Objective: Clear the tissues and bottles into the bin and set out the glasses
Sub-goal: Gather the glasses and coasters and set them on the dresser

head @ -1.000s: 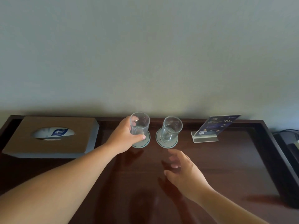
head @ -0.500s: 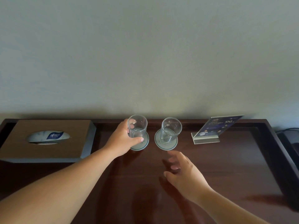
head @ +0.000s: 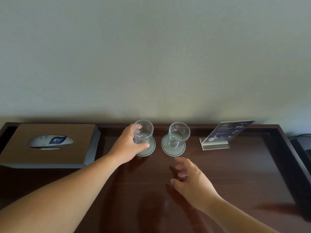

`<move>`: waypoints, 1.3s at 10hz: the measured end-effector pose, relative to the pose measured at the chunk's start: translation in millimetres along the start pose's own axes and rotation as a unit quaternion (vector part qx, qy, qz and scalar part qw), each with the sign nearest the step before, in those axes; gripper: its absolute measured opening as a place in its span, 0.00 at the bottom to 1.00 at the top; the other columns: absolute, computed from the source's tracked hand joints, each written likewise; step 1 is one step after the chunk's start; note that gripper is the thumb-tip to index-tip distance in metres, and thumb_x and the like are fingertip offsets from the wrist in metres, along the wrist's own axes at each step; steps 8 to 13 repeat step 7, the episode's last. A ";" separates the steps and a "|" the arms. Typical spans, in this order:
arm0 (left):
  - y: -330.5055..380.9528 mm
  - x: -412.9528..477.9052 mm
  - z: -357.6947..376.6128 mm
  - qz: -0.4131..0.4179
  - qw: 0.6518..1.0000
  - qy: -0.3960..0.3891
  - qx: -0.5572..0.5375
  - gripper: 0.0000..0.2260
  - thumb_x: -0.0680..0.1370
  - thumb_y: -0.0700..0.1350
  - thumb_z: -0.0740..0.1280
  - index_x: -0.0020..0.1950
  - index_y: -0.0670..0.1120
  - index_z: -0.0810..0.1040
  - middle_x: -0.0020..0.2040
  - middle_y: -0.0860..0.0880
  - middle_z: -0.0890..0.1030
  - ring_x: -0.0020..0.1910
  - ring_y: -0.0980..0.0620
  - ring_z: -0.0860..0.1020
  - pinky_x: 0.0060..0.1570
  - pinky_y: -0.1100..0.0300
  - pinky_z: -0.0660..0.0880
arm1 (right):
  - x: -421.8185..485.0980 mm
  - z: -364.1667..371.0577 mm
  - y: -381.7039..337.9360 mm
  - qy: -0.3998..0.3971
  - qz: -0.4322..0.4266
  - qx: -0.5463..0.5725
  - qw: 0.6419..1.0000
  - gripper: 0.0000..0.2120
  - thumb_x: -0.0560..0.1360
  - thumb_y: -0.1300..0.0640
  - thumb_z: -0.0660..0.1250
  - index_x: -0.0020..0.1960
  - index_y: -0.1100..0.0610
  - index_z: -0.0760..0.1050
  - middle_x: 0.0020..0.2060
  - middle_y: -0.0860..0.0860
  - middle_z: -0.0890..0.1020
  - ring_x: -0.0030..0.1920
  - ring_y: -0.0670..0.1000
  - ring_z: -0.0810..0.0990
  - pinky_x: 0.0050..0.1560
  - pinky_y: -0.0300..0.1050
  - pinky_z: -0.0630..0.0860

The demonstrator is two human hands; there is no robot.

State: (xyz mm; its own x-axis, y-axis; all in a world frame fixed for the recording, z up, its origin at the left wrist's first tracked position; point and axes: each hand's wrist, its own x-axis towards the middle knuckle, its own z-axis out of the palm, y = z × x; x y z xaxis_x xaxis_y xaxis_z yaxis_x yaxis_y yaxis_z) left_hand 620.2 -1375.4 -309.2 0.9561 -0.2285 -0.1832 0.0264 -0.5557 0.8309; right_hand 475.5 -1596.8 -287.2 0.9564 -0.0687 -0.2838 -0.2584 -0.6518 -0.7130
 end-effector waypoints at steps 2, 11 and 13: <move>1.0 -1.2 0.3 -0.002 1.000 -0.003 0.001 0.31 0.61 0.60 0.74 0.61 0.66 0.65 0.57 0.64 0.71 0.58 0.60 0.73 0.60 0.52 0.75 | -2.4 1.1 0.4 -0.006 0.000 0.004 1.000 0.28 0.68 0.49 0.73 0.65 0.38 0.66 0.51 0.36 0.74 0.48 0.34 0.75 0.44 0.25 0.69; 6.6 -32.2 -15.6 -0.038 0.994 0.013 0.100 0.34 0.70 0.54 0.74 0.71 0.56 0.62 0.60 0.55 0.70 0.57 0.58 0.72 0.52 0.63 0.67 | -11.2 -17.4 -0.4 0.009 -0.023 -0.001 1.000 0.28 0.69 0.48 0.73 0.65 0.38 0.66 0.50 0.36 0.74 0.49 0.31 0.73 0.43 0.25 0.68; 6.6 -32.2 -15.6 -0.038 0.994 0.013 0.100 0.34 0.70 0.54 0.74 0.71 0.56 0.62 0.60 0.55 0.70 0.57 0.58 0.72 0.52 0.63 0.67 | -11.2 -17.4 -0.4 0.009 -0.023 -0.001 1.000 0.28 0.69 0.48 0.73 0.65 0.38 0.66 0.50 0.36 0.74 0.49 0.31 0.73 0.43 0.25 0.68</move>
